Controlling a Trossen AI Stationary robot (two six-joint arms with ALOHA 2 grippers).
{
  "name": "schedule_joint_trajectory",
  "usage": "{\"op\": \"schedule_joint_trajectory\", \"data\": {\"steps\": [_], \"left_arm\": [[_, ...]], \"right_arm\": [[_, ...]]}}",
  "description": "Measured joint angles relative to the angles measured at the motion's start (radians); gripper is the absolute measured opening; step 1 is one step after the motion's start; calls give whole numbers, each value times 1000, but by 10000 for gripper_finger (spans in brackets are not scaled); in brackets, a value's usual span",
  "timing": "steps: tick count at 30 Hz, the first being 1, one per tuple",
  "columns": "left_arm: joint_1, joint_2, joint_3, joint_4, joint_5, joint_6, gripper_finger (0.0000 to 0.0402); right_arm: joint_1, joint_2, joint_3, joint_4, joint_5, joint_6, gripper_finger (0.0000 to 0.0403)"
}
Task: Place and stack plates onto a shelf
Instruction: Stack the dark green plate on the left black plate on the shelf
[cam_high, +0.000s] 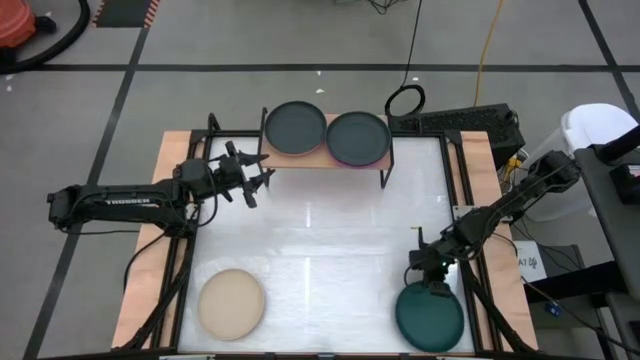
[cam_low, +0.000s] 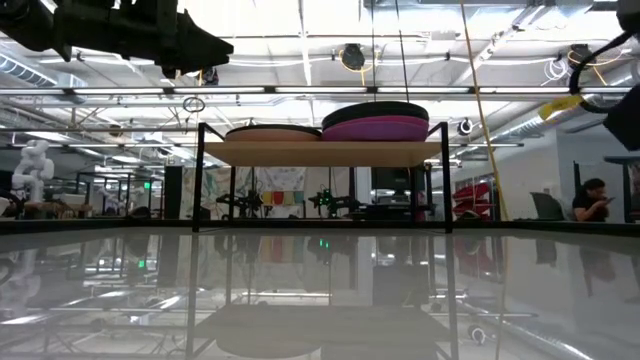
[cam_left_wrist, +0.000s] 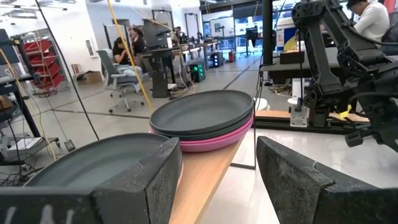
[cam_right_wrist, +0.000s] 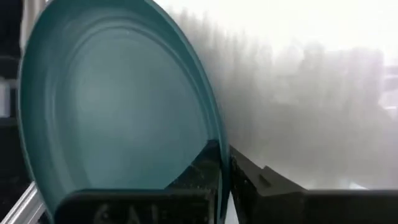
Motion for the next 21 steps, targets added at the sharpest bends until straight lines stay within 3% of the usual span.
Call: {"op": "schedule_joint_trajectory", "data": {"steps": [6,12,16,21], "left_arm": [[0,0,0,14,0,-14,218],[0,0,0,29,0,-21,218],[0,0,0,60,0,-30,218],[0,7,0,80,-1,-31,218]], "right_arm": [[-28,2,63,0,240,-101,3],[-124,2,123,117,665,-367,2],[-210,3,136,416,964,-567,1],[-330,1,136,885,1066,-763,1]]}}
